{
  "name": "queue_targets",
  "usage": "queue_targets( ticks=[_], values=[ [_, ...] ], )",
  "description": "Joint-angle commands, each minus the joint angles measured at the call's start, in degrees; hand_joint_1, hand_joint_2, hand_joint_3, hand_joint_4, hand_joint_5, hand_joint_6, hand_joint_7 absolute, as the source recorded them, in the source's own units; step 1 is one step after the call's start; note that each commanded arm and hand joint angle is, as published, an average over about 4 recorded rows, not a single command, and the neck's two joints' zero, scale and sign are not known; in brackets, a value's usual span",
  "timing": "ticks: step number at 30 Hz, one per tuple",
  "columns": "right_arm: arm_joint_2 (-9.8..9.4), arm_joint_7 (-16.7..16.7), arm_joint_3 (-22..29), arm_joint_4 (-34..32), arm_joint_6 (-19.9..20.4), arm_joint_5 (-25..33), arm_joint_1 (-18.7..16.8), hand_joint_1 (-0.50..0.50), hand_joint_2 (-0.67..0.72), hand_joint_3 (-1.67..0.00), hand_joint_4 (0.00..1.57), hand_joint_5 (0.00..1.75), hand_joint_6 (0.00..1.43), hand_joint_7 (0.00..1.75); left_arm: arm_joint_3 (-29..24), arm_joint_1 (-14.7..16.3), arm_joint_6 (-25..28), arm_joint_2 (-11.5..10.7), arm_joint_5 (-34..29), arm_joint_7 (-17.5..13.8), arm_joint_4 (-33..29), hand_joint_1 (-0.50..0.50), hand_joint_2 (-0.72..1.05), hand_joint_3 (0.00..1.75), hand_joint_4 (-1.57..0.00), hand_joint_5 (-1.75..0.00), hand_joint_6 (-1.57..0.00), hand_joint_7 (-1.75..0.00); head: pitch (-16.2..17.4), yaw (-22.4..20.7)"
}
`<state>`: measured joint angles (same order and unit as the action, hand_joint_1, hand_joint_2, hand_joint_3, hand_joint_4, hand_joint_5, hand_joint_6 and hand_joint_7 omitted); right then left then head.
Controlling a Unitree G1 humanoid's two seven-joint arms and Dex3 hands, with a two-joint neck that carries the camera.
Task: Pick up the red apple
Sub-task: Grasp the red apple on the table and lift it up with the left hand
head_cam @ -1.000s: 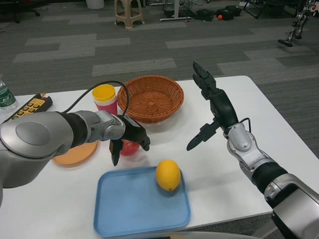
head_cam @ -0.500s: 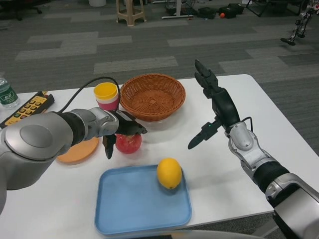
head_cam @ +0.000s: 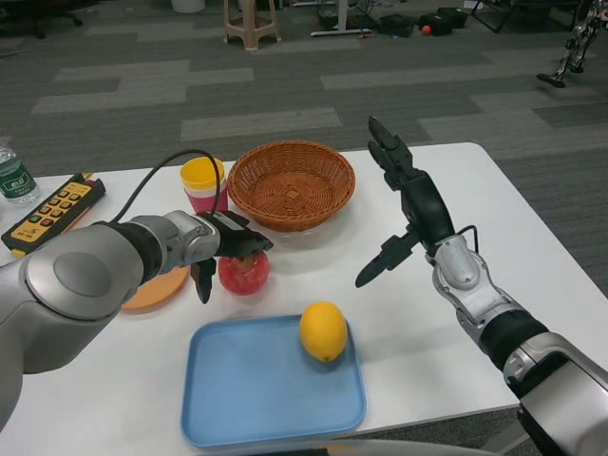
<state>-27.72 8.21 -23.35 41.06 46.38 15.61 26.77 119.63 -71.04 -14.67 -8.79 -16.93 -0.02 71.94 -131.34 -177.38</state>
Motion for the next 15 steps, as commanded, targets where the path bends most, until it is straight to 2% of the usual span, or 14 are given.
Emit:
queue_targets(
  ticks=[1, 5, 9, 15],
  values=[
    [0.32, 0.31, 0.08, 0.47, 0.47, 0.36, -0.23, -0.50, 0.22, -0.08, 0.00, 0.02, 0.00, 0.07, 2.28, 0.97, -0.09, 0.77, -0.12, 1.28, -0.22, -0.50, 0.43, 0.07, 0.00, 0.00, -0.22, 0.00, -0.14, -0.47],
    [0.61, 0.31, -0.14, 1.06, 0.51, 0.36, -0.21, -0.50, 0.22, -0.08, 0.00, 0.00, 0.00, 0.07, 3.44, 0.90, -0.14, 1.65, -0.07, 2.37, -0.82, -0.50, 0.43, 0.04, 0.00, 0.00, -0.27, 0.00, -0.17, -0.98],
    [0.83, 0.31, -0.34, 1.32, 0.47, 0.34, -0.14, -0.50, 0.22, -0.08, 0.00, 0.00, 0.00, 0.07, 3.68, 0.88, -0.11, 2.22, 0.15, 3.41, -0.84, -0.50, 0.52, 0.04, 0.00, 0.00, -0.29, 0.00, -0.38, -1.14],
    [0.91, 0.31, -0.40, 1.48, 0.47, 0.30, -0.14, -0.50, 0.22, -0.08, 0.00, 0.02, 0.00, 0.07, 3.60, 0.81, -2.11, 2.68, 0.30, 5.03, -1.17, -0.50, 0.60, 0.07, 0.00, 0.00, -0.42, 0.00, -0.48, -1.42]
  ],
)
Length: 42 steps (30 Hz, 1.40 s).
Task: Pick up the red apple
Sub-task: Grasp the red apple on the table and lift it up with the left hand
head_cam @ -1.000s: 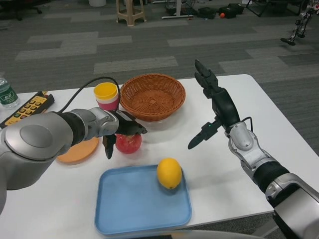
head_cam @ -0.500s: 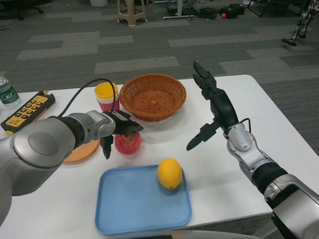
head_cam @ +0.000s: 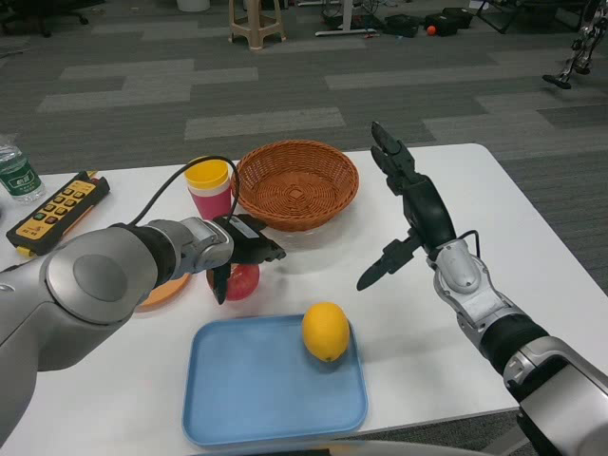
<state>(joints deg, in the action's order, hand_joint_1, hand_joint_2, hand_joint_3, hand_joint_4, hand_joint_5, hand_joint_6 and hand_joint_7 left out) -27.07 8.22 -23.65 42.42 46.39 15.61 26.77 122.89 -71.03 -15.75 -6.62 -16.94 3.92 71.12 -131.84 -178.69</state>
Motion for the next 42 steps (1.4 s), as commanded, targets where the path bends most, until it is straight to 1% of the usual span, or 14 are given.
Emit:
queue_targets(
  ticks=[1, 4, 7, 11, 16, 20, 23, 25, 28, 30, 33, 34, 38, 42],
  values=[
    [0.26, 0.31, -0.13, 0.12, 0.46, 0.30, -0.14, -0.50, 0.22, -0.08, 0.00, 0.02, 0.00, 0.07, 0.33, 0.81, -1.21, 0.60, 0.38, 1.35, -0.45, -0.50, 0.60, 0.07, -0.01, 0.00, -0.45, 0.00, -0.08, -0.15],
    [0.29, 0.31, -0.15, 0.12, 0.46, 0.30, -0.14, -0.50, 0.22, -0.08, 0.00, 0.00, 0.00, 0.07, 0.33, 0.81, -1.06, 1.00, 0.42, 1.93, -0.43, -0.50, 0.60, 0.00, -0.06, 0.00, -0.51, 0.00, -0.13, -0.27],
    [0.33, 0.31, -0.11, 0.12, 0.48, 0.30, -0.19, -0.50, 0.22, -0.08, 0.00, 0.00, 0.00, 0.07, 0.47, 0.87, -0.84, 1.20, 0.46, 2.39, -0.21, -0.50, 0.60, 0.00, -0.07, 0.00, -0.54, 0.00, 0.09, -0.48],
    [0.35, 0.31, -0.24, 0.12, 0.53, 0.30, -0.23, -0.50, 0.22, -0.08, 0.00, 0.07, 0.00, 0.07, 1.19, 1.24, -0.64, 1.42, 0.27, 2.80, 0.38, -0.50, 0.60, 0.00, -0.10, 0.00, -0.55, 0.00, 0.20, -0.45],
    [0.31, 0.31, -0.26, 0.12, 0.50, 0.30, -0.23, -0.50, 0.22, -0.08, 0.00, 0.02, 0.00, 0.07, 2.18, 1.77, -0.38, 1.44, -1.34, 2.85, 0.73, -0.50, 0.60, 0.02, -0.11, 0.00, -0.56, 0.00, 0.29, -0.49],
    [0.26, 0.31, -0.21, 0.07, 0.50, 0.30, -0.23, -0.50, 0.22, -0.08, 0.00, 0.05, 0.00, 0.07, 3.72, 1.99, -0.33, 1.39, -4.24, 2.67, 1.53, -0.50, 0.52, 0.00, -0.11, 0.00, -0.58, 0.00, 0.50, -0.54],
    [0.26, 0.31, -0.11, -0.04, 0.48, 0.30, -0.23, -0.50, 0.22, -0.08, 0.00, 0.05, 0.00, 0.07, 3.70, 2.23, -0.33, 1.15, -5.29, 2.39, 1.92, -0.50, 0.52, 0.00, -0.11, 0.00, -0.58, 0.00, 0.49, -0.83],
    [0.26, 0.31, -0.08, -0.06, 0.50, 0.30, -0.27, -0.50, 0.22, -0.08, 0.00, 0.10, 0.00, 0.07, 3.67, 2.39, -0.38, 0.87, -5.91, 2.19, 2.05, -0.50, 0.52, 0.04, -0.11, 0.00, -0.58, 0.00, 0.43, -0.96],
    [0.24, 0.31, -0.06, -0.08, 0.50, 0.30, -0.32, -0.50, 0.22, -0.08, 0.00, 0.02, 0.00, 0.07, 3.67, 2.80, -0.44, 0.49, -6.52, 1.88, 2.32, -0.50, 0.52, 0.04, -0.11, 0.00, -0.60, 0.00, 0.47, -0.97],
    [0.18, 0.31, -0.02, -0.12, 0.53, 0.30, -0.32, -0.50, 0.22, -0.08, 0.00, 0.05, 0.00, 0.07, 3.70, 3.27, -0.47, 0.36, -6.99, 1.66, 2.60, -0.50, 0.52, 0.02, -0.11, 0.00, -0.60, 0.00, 0.55, -0.96],
    [0.00, 0.31, 0.00, -0.28, 0.55, 0.30, -0.38, -0.50, 0.22, -0.08, 0.00, 0.02, 0.00, 0.07, 3.76, 4.43, -0.47, 0.05, -8.41, 1.00, 3.37, -0.50, 0.52, 0.04, -0.12, 0.00, -0.60, 0.00, 0.58, -1.00],
    [-0.04, 0.31, 0.00, -0.32, 0.55, 0.30, -0.41, -0.50, 0.22, -0.08, 0.00, 0.00, 0.00, 0.07, 3.76, 4.76, -0.47, -0.06, -8.85, 0.83, 3.63, -0.50, 0.54, 0.04, -0.13, 0.00, -0.60, 0.00, 0.59, -1.04],
    [-0.22, 0.31, 0.00, -0.41, 0.55, 0.30, -0.41, -0.50, 0.22, -0.08, 0.00, 0.05, 0.00, 0.07, 3.72, 5.73, -0.42, -0.63, -10.00, 0.21, 4.51, -0.50, 0.63, 0.00, -0.15, 0.00, -0.63, 0.00, 0.65, -1.23],
    [-0.39, 0.31, 0.00, -0.45, 0.55, 0.30, -0.41, -0.50, 0.22, -0.08, 0.00, 0.00, 0.00, 0.07, 3.67, 6.25, -0.47, -0.98, -10.96, -0.14, 4.95, -0.50, 0.69, 0.02, -0.16, 0.00, -0.67, 0.00, 0.82, -1.32]
  ],
)
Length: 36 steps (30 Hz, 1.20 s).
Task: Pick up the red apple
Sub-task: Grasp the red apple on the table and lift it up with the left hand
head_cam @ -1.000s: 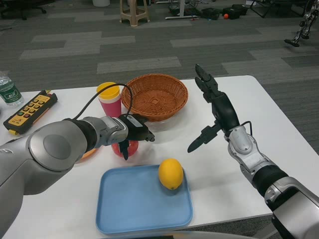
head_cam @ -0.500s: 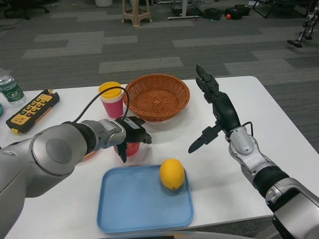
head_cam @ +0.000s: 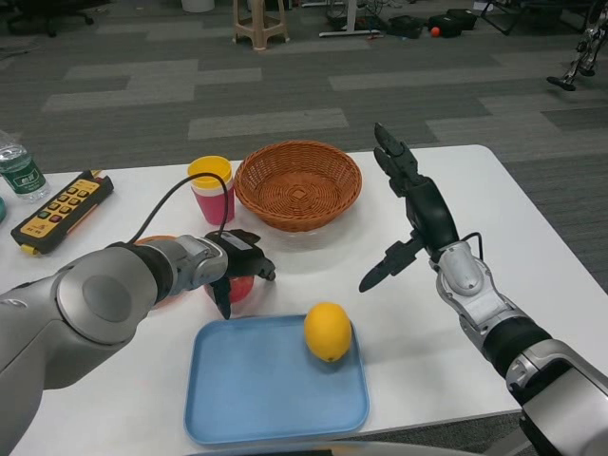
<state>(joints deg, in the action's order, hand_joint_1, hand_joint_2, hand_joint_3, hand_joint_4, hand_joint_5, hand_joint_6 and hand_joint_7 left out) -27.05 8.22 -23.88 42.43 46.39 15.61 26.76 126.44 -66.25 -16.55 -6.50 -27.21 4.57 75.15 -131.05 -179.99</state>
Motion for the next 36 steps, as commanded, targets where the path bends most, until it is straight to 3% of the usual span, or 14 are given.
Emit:
queue_targets(
  ticks=[1, 8, 11, 13, 15, 19, 23, 26, 31, 36],
  values=[
    [-0.46, 0.31, 0.21, -0.49, 0.55, 0.30, -0.39, -0.50, 0.22, -0.08, 0.00, 0.02, 0.00, 0.07, 0.12, 1.58, 0.32, -1.16, -0.74, -0.86, 1.01, -0.50, 0.69, 0.02, -0.17, 0.00, -0.68, 0.00, 0.09, -0.13],
    [-0.70, 0.31, 0.14, -0.64, 0.52, 0.30, -0.39, -0.50, 0.22, -0.08, 0.00, 0.00, 0.00, 0.07, 0.06, 2.16, 0.38, -1.23, -0.96, -1.06, 1.38, -0.50, 0.74, 0.04, -0.26, 0.00, -0.77, 0.00, 0.46, -0.32],
    [-0.79, 0.31, 0.21, -0.75, 0.52, 0.36, -0.39, -0.50, 0.22, -0.08, 0.00, 0.00, 0.00, 0.07, 0.03, 2.40, 0.38, -1.23, -1.22, -1.06, 1.62, -0.50, 0.83, 0.04, -0.39, 0.00, -0.96, 0.00, 0.71, -0.46],
    [-0.83, 0.31, 0.23, -0.82, 0.55, 0.39, -0.39, -0.49, 0.22, -0.08, 0.00, 0.00, 0.00, 0.07, 0.01, 2.62, 0.38, -1.30, -2.32, -1.19, 1.91, -0.50, 0.91, 0.02, -0.62, 0.00, -1.15, -0.03, 0.70, -0.52],
    [-0.88, 0.31, 0.23, -0.86, 0.55, 0.39, -0.39, -0.49, 0.22, -0.08, 0.00, 0.00, 0.00, 0.07, -0.03, 2.97, 0.38, -1.43, -4.30, -1.54, 2.30, -0.50, 1.00, 0.07, -0.90, -0.10, -1.28, -0.07, 0.82, -0.62],
    [-0.97, 0.31, 0.23, -0.97, 0.55, 0.36, -0.39, -0.50, 0.22, -0.08, 0.00, 0.02, 0.00, 0.07, -0.32, 3.41, 1.55, -1.58, -5.93, -2.49, 2.63, -0.50, 1.05, 0.02, -1.32, -0.85, -1.34, -0.12, 1.25, -0.78],
    [-0.99, 0.31, 0.25, -1.06, 0.55, 0.34, -0.42, -0.50, 0.22, -0.08, 0.00, 0.05, 0.00, 0.07, -0.51, 3.58, 2.69, -1.67, -6.45, -3.17, 2.63, -0.50, 1.05, 0.07, -1.46, -1.39, -1.34, -0.16, 1.37, -0.85],
    [-0.99, 0.31, 0.32, -1.17, 0.55, 0.34, -0.48, -0.50, 0.22, -0.08, 0.00, 0.10, 0.00, 0.07, -0.71, 3.72, 3.02, -1.67, -7.03, -3.56, 2.63, -0.50, 1.05, 0.00, -1.51, -1.69, -1.36, -0.24, 1.41, -0.89],
    [-0.99, 0.31, 0.45, -1.21, 0.55, 0.39, -0.48, -0.48, 0.22, -0.08, 0.00, 0.10, 0.00, 0.07, -3.31, 3.85, 3.11, -2.06, -7.38, -4.05, 2.59, -0.50, 1.05, 0.07, -1.52, -1.75, -1.35, -0.35, 1.49, -0.92],
    [-0.99, 0.31, 0.63, -1.21, 0.55, 0.39, -0.48, -0.50, 0.22, -0.08, 0.00, 0.10, 0.00, 0.07, -6.12, 3.94, 2.98, -2.55, -7.64, -4.70, 2.63, -0.50, 1.05, 0.09, -1.48, -1.75, -1.28, -0.35, 1.51, -0.91]
  ],
)
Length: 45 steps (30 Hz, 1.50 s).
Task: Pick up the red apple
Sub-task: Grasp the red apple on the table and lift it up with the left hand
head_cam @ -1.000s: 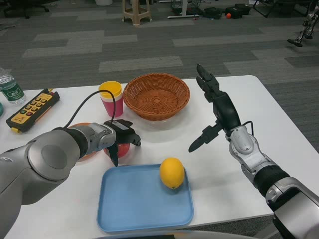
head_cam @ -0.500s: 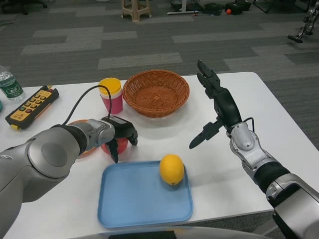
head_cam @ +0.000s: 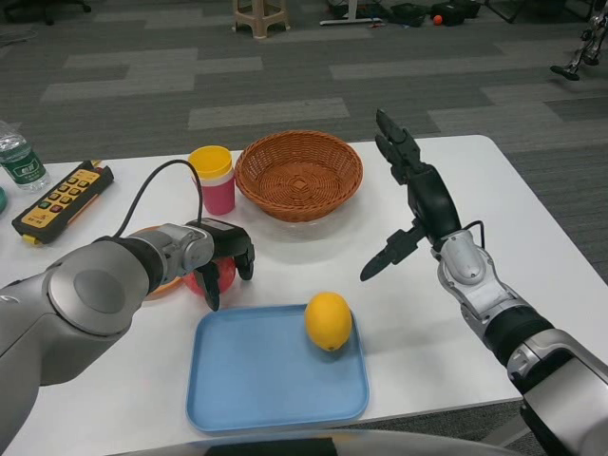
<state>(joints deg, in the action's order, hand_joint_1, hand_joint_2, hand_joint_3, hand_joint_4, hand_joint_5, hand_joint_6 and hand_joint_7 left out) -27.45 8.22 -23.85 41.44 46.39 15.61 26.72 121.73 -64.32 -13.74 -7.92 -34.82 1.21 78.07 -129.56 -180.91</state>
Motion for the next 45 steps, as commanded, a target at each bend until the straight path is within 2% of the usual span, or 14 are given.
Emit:
queue_targets(
  ticks=[1, 8, 14, 18, 22, 25, 28, 32, 36, 37, 40, 41, 43, 45],
  values=[
    [-0.59, 0.31, 0.67, -0.22, 0.54, 0.38, -0.44, -0.50, 0.22, -0.08, 0.00, 0.10, 0.00, 0.07, -1.94, 2.01, 0.00, -1.24, -0.01, -1.52, -0.28, -0.50, 1.05, 0.09, -1.47, -1.75, -1.27, -0.35, 0.04, -0.01],
    [-0.37, 0.31, 1.09, 0.62, 0.50, 0.38, -0.31, -0.50, 0.22, -0.08, 0.00, 0.07, 0.00, 0.07, -8.22, 1.96, -2.96, -2.41, 0.10, -1.87, -0.37, -0.50, 1.05, 0.07, -1.43, -1.75, -1.24, -0.35, -0.57, -0.10],
    [0.56, 0.31, 2.01, 2.38, 0.46, 0.30, 0.87, -0.50, 0.22, -0.08, 0.00, 0.02, 0.00, 0.07, -21.01, 2.66, -8.68, -4.87, 0.19, -3.10, -0.37, -0.50, 1.05, 0.07, -1.42, -1.75, -1.22, -0.35, -1.64, -0.56],
    [1.48, 0.31, 2.67, 5.06, 0.46, 0.25, 2.85, -0.50, 0.22, -0.04, 0.00, 0.10, 0.00, 0.07, -29.01, 3.02, -10.79, -6.67, 0.28, -3.50, -0.37, -0.50, 1.05, 0.09, -1.42, -1.75, -1.20, -0.35, -2.57, -0.53],
    [2.27, 0.31, 3.28, 7.08, 0.41, 0.21, 4.08, -0.50, 0.22, -0.08, 0.00, 0.07, 0.00, 0.07, -36.83, 3.90, -13.12, -7.99, 0.85, -3.98, -0.68, -0.50, 1.05, 0.09, -1.42, -1.75, -1.18, -0.35, -3.34, -0.31],
    [2.62, 0.31, 4.03, 6.92, 0.46, 0.14, 4.02, -0.50, 0.22, -0.08, 0.00, 0.00, 0.00, 0.07, -46.61, 5.50, -15.09, -9.53, 4.19, -5.39, -2.99, -0.50, 1.05, 0.09, -1.42, -1.75, -1.14, -0.35, -4.35, 0.02],
    [3.10, 0.31, 4.65, 7.17, 0.46, 0.03, 4.30, -0.50, 0.22, -0.08, 0.00, 0.02, 0.00, 0.07, -56.74, 7.37, -15.58, -11.50, 8.45, -6.31, -7.23, -0.50, 1.05, 0.09, -1.42, -1.75, -1.13, -0.35, -4.77, 0.38],
    [3.32, 0.27, 5.35, 7.52, 0.46, -0.19, 4.70, -0.50, 0.20, -0.08, 0.00, 0.07, 0.00, 0.07, -74.23, 13.39, -17.82, -12.87, 14.03, -6.93, -13.82, -0.50, 1.05, 0.09, -1.42, -1.75, -1.13, -0.35, -5.98, 0.69],
    [3.76, 0.27, 6.14, 8.57, 0.41, -0.36, 5.36, -0.50, 0.20, -0.08, 0.00, 0.05, 0.00, 0.07, -93.34, 21.82, -18.17, -12.29, 21.11, -6.75, -24.72, -0.50, 1.05, 0.09, -1.42, -1.75, -1.11, -0.35, -7.00, 0.31],
    [3.90, 0.24, 6.27, 8.84, 0.41, -0.41, 5.56, -0.50, 0.22, -0.08, 0.00, 0.05, 0.00, 0.07, -97.26, 23.67, -18.13, -11.44, 22.91, -6.73, -27.57, -0.50, 1.05, 0.09, -1.42, -1.75, -1.09, -0.35, -7.44, 0.11],
    [4.29, 0.22, 6.58, 9.82, 0.37, -0.50, 6.32, -0.50, 0.20, -0.08, 0.00, 0.10, 0.00, 0.07, -111.56, 29.74, -17.95, -6.45, 30.31, -6.57, -37.81, -0.50, 1.05, 0.09, -1.42, -1.75, -1.07, -0.35, -8.05, -0.06],
    [4.34, 0.22, 6.58, 10.07, 0.37, -0.50, 6.50, -0.49, 0.20, -0.08, 0.00, 0.07, 0.00, 0.07, -114.31, 30.75, -17.95, -5.13, 31.78, -6.53, -39.75, -0.50, 1.05, 0.09, -1.42, -1.75, -1.07, -0.35, -8.45, -0.32],
    [4.14, 0.24, 6.34, 10.44, 0.33, -0.52, 6.92, -0.49, 0.20, -0.06, 0.00, 0.02, 0.00, 0.07, -116.55, 31.40, -17.99, -4.08, 33.50, -6.49, -42.29, -0.50, 1.05, 0.09, -1.42, -1.75, -1.07, -0.35, -8.96, -0.83],
    [3.76, 0.29, 5.94, 10.55, 0.28, -0.54, 7.29, -0.50, 0.22, -0.04, 0.00, 0.02, 0.00, 0.07, -116.94, 31.40, -18.02, -4.21, 34.29, -6.49, -44.25, -0.50, 1.05, 0.09, -1.42, -1.75, -1.07, -0.35, -9.26, -1.01]
  ],
)
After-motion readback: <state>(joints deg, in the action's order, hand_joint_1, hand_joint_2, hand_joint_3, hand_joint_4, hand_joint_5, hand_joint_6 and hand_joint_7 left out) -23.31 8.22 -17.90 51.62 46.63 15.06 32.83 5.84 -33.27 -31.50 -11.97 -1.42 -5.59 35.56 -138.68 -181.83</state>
